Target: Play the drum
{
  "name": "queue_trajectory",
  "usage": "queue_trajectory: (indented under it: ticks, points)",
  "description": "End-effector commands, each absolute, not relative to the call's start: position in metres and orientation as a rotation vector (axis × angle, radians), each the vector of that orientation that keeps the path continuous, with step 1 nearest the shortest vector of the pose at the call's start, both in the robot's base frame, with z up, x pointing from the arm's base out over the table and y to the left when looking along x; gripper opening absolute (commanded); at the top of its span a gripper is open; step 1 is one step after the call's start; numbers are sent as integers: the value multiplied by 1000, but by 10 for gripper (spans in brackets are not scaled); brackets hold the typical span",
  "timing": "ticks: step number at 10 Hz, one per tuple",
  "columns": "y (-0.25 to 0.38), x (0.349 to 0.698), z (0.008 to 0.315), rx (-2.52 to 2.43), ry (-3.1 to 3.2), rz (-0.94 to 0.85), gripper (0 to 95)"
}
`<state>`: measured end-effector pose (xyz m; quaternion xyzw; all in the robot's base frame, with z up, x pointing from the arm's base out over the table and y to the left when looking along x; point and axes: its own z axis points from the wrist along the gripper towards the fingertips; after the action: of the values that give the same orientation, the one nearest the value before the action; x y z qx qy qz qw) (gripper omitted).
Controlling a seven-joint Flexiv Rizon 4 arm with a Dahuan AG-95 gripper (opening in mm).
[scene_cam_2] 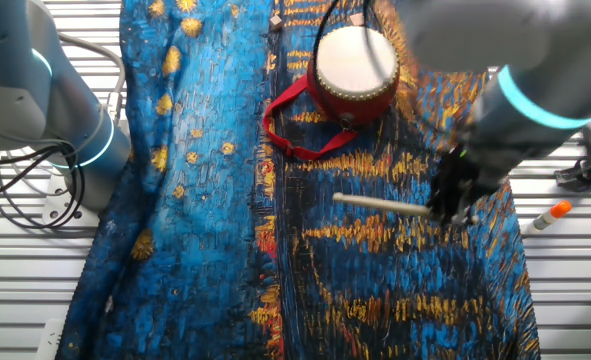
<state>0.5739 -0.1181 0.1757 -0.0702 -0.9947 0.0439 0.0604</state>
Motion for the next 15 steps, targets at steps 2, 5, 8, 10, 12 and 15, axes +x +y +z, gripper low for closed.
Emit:
queue_trajectory:
  ticks: [2, 5, 8, 10, 12, 15]
  points:
    - [-114, 572, 198, -209, -2997, 127, 0]
    - [-114, 572, 198, -209, -2997, 127, 0]
    - [-110, 572, 199, -221, -2999, 124, 0]
    - [-103, 575, 198, -237, -3000, 121, 0]
    - [-91, 579, 197, -269, -2998, 121, 0]
    - [-70, 585, 199, -327, -2993, 117, 0]
